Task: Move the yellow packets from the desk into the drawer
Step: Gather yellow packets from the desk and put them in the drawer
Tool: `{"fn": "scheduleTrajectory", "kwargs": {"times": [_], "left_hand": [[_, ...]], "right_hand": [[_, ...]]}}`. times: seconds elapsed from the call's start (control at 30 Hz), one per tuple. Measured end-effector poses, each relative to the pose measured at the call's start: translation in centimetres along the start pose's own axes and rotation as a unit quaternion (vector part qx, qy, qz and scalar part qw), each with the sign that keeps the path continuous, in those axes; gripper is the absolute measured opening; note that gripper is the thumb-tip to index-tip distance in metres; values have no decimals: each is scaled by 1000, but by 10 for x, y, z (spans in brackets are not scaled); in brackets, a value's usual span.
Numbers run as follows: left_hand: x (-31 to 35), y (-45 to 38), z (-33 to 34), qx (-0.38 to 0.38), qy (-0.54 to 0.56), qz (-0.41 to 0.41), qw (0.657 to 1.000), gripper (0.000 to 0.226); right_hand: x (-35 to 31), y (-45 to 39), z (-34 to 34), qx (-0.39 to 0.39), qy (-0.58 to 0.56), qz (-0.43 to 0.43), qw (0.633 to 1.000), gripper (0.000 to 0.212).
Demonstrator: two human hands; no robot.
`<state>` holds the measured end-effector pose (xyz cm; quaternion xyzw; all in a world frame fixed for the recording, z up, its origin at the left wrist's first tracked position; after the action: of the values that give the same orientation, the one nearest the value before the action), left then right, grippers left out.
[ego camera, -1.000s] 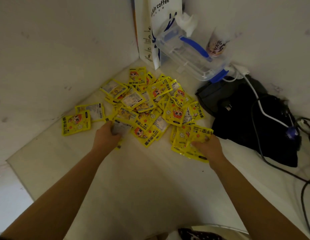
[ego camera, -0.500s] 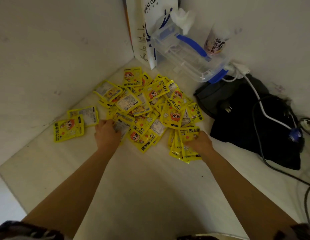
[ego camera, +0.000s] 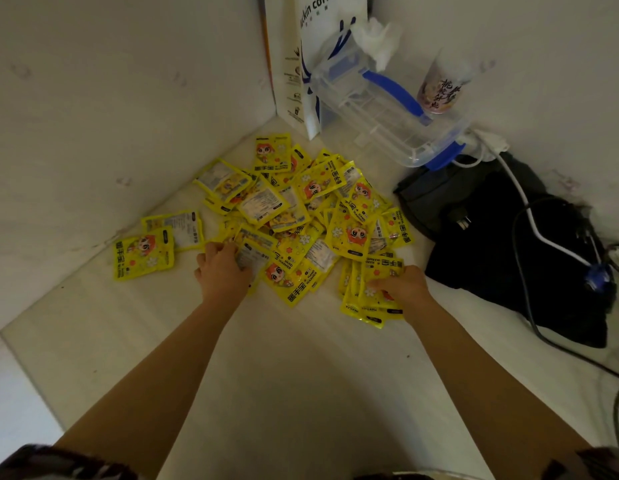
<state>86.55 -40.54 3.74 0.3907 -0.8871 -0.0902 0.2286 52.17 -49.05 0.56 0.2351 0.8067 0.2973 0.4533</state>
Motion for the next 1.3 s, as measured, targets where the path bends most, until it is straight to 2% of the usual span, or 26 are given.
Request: {"fn": "scheduleTrajectory", "kwargs": {"times": [0.07,0.17,0.23,0.37,0.53,0.77,0.9,0.97,1.07,1.17,1.3], "left_hand": [[-3,4,0,2,31,2,1000,33],[-4,12,-5,14,91,12,996,24],[-8,17,-8,23,106,13,994,25],[-25,23,-14,30,138,3,990,30],[-47,30,-30,43,180,-11,983,19],[-75,17,-68,74,222,-28,972,41],[-87,-2,-86,90,244,-20,965,54],[-94,-16,-91,84,195,-23,977,53],[-97,-36,-99,74,116,-9,990,37],[-100,-52,-104,45,79,-2,996,16],[-109,-76,-97,-18,-4,13,1000,15]], "right_hand": [[6,-3,1,6,-11,4,1000,57],[24,-22,-3,26,-14,-3,1000,93],[37,-34,-6,40,-14,-7,999,102],[39,-24,-13,48,-28,-18,998,98],[4,31,-20,54,-36,-33,997,43],[-35,50,-6,6,-49,-73,996,20],[-73,48,10,-9,-27,-109,994,32],[-94,47,19,-16,4,-131,991,34],[-120,42,39,-42,14,-154,987,34],[-144,33,69,-66,48,-171,982,44],[-175,19,117,-96,98,-186,973,55]]}}
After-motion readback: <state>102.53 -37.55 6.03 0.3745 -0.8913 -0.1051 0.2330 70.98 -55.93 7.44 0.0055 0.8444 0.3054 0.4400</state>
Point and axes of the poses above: each hand's wrist, its own y-axis away from the middle knuckle, its own z-axis out of the palm, x = y × z, the point moved 9 cm from there along -y, towards the middle knuckle, and after that the axes turned 3 degrees about -z, right-handed, at the moved point
